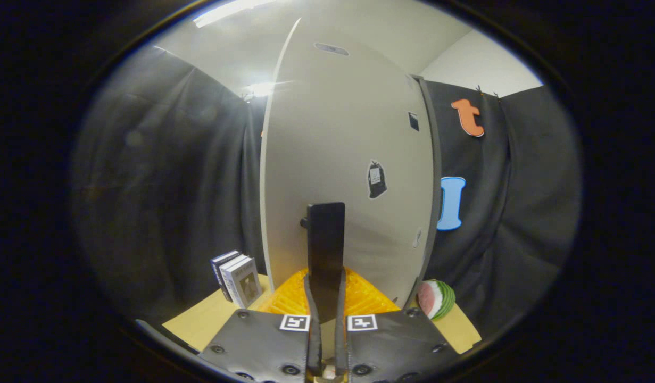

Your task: Open the shoe cabinet door, grab the shoes and put them into the shoe cabinet, then close the shoe cabinet door.

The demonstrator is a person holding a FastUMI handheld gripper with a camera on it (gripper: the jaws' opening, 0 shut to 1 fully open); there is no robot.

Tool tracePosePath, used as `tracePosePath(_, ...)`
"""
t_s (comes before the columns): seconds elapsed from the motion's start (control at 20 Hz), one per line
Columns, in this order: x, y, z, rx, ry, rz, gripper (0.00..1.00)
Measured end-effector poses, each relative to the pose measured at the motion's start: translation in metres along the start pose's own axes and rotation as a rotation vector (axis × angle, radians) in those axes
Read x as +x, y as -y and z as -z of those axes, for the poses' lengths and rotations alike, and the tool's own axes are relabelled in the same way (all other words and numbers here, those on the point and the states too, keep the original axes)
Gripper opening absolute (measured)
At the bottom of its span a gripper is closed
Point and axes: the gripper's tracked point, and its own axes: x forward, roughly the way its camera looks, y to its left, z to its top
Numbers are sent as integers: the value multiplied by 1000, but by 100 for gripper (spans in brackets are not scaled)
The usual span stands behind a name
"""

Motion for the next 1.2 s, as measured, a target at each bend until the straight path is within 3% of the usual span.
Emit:
tracePosePath(0.35, -35, 52, 1, -24, 8, 48, 11)
tracePosePath(0.95, -75, 181, 5, 4, 5, 234, 5)
tracePosePath(1.2, -79, 211, 8, 33, 2, 232, 2)
